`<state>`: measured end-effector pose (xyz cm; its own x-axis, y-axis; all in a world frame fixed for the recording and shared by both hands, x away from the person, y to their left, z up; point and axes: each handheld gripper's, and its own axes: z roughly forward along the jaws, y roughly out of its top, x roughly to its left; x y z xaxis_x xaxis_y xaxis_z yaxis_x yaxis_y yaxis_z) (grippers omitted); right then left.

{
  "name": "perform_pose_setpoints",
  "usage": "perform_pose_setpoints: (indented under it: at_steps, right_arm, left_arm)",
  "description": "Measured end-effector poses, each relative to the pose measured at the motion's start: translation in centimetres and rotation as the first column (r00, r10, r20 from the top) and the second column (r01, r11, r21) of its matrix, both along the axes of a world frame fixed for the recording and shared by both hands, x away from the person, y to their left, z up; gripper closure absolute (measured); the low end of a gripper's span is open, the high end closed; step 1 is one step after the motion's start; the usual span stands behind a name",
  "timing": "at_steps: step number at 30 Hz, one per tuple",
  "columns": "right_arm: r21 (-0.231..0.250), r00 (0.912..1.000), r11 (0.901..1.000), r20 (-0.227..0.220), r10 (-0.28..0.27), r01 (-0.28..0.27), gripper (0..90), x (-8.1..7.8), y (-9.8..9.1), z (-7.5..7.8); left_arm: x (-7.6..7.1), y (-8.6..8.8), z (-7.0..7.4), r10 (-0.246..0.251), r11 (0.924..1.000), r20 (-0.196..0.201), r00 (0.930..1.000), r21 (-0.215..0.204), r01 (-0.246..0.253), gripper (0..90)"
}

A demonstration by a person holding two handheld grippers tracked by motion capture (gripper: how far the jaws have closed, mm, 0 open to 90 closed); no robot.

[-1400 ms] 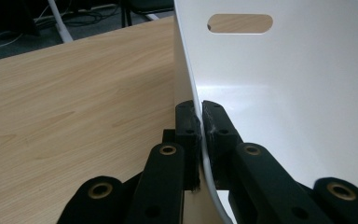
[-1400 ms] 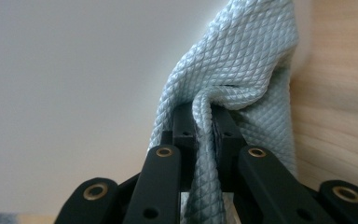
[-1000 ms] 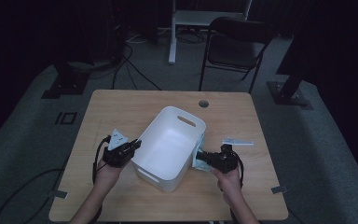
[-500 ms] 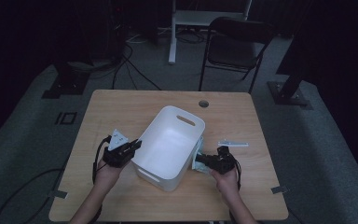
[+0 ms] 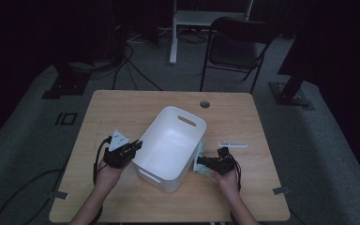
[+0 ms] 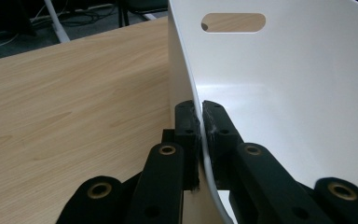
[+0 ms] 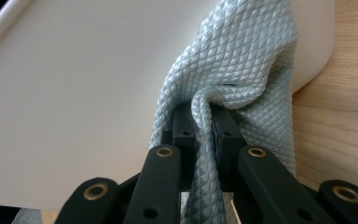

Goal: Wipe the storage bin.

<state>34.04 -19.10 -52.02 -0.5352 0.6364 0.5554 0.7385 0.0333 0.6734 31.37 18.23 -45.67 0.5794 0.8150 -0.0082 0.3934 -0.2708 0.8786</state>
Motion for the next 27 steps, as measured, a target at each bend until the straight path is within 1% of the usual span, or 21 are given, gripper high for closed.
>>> perform_pose_setpoints:
  at_steps: [3,9,12,15,16,18,20,22,24,27]
  right_arm:
    - [-0.023,1.0000,0.9997,0.000,-0.004,0.004,83.1,0.1,0.1,-0.3]
    - [-0.038,0.9995,0.9992,-0.029,-0.010,0.009,83.1,0.6,0.2,-1.0]
    - [-0.061,0.9993,0.9981,-0.036,-0.013,0.011,83.2,0.8,0.3,-1.4]
    - [-0.100,0.9975,0.9949,-0.067,-0.020,0.014,83.2,1.2,0.6,-2.3]
    - [-0.100,0.9963,0.9948,-0.082,-0.023,0.014,83.2,1.3,0.6,-2.6]
    - [-0.096,0.9949,0.9953,-0.098,-0.023,0.014,83.2,1.4,0.5,-2.7]
    - [-0.113,0.9958,0.9934,-0.088,-0.026,0.016,83.2,1.3,0.7,-2.6]
    - [-0.108,0.9961,0.9942,-0.087,-0.016,0.007,83.2,1.1,0.7,-2.4]
    - [-0.102,0.9970,0.9948,-0.077,-0.007,-0.001,83.2,0.8,0.7,-2.0]
    - [-0.095,0.9990,0.9954,-0.043,0.007,-0.012,83.2,0.1,0.8,-0.9]
  left_arm:
    - [0.0,0.0,0.0,0.001,1.0000,0.001,1.0000,0.002,-0.001,85.7]
    - [0.0,-0.1,0.0,0.002,1.0000,0.003,1.0000,0.007,-0.003,85.7]
    - [0.0,-0.1,0.0,0.004,1.0000,0.002,1.0000,0.006,-0.004,85.7]
    - [-0.1,-0.1,0.0,0.009,0.9999,0.002,1.0000,0.004,-0.009,85.7]
    - [-0.1,-0.1,0.0,0.013,0.9999,0.002,0.9999,0.003,-0.013,85.7]
    - [-0.1,-0.2,0.0,0.021,0.9998,0.002,0.9998,0.002,-0.021,85.7]
    - [-0.1,-0.2,0.0,0.026,0.9997,0.002,0.9997,0.003,-0.026,85.8]
    - [-0.1,-0.2,0.0,0.028,0.9996,0.002,0.9996,0.002,-0.028,85.9]
    - [-0.1,-0.2,0.0,0.035,0.9994,0.003,0.9994,-0.001,-0.035,85.9]
    - [-0.1,-0.3,-0.1,0.049,0.9988,0.004,0.9988,-0.007,-0.049,86.0]
